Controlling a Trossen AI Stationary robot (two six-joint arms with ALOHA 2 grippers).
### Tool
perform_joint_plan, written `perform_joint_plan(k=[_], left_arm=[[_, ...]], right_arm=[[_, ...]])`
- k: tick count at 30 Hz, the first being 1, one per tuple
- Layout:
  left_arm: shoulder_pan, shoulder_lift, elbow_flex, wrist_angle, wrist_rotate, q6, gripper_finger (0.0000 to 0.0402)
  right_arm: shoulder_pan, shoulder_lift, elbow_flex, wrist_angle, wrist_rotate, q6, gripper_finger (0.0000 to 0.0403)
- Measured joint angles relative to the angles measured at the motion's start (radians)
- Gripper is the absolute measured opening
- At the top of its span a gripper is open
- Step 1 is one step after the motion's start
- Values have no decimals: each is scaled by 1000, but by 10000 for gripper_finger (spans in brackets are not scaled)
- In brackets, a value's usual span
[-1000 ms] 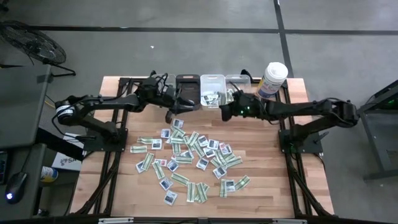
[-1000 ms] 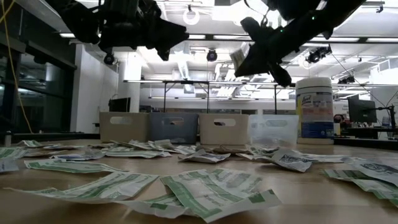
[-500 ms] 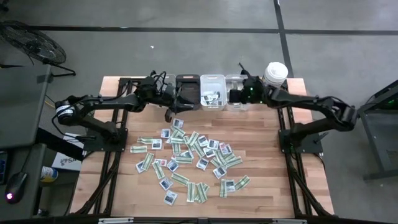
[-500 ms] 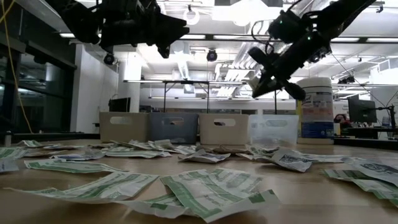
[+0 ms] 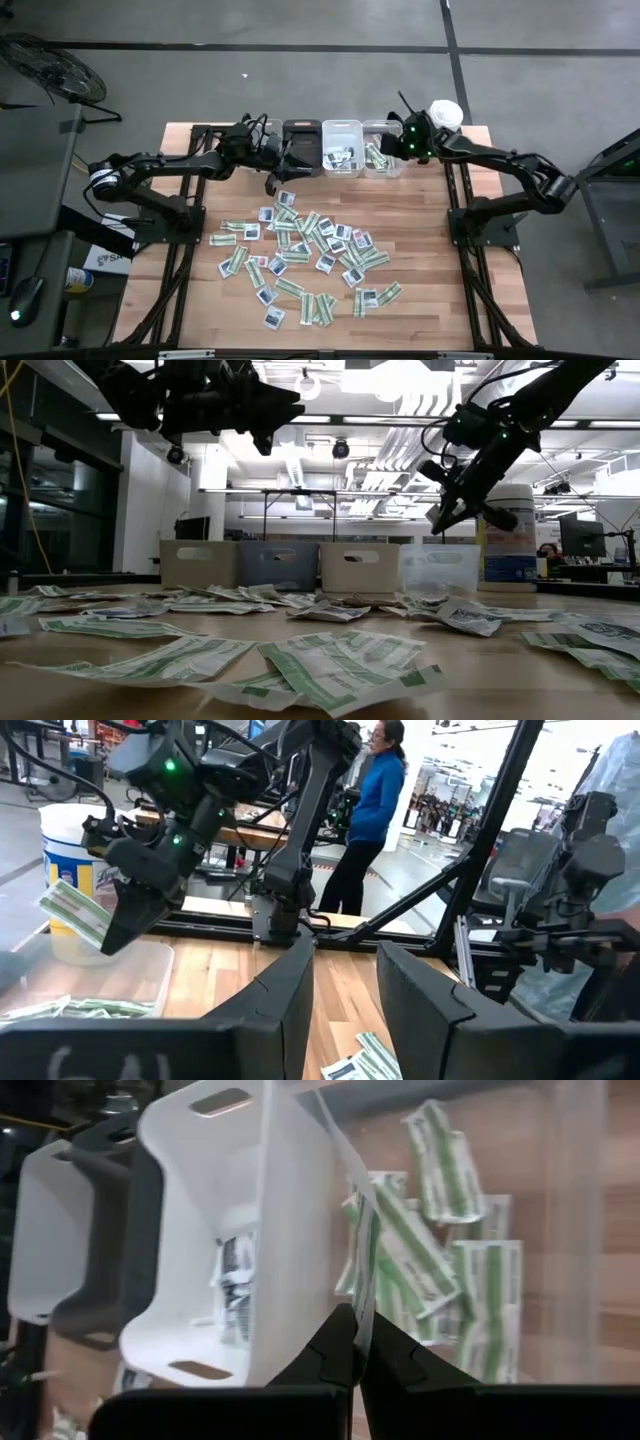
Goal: Pick & Place First Aid Supplies
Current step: Put the green bandage into the transparent bin, then put the orange ointment pack into the gray bin
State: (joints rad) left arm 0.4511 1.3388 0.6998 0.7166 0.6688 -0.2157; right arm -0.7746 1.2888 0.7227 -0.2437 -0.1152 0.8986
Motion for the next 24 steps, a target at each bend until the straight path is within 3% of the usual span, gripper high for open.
perform_joint_plan(k=[8, 24], left_arm=[[0, 0, 0, 0, -7, -51, 111], [0, 0, 0, 0, -77, -52, 111]], right_arm=[[-20, 0, 0, -6, -21, -40, 17], [-30, 0, 0, 30, -94, -163, 145]])
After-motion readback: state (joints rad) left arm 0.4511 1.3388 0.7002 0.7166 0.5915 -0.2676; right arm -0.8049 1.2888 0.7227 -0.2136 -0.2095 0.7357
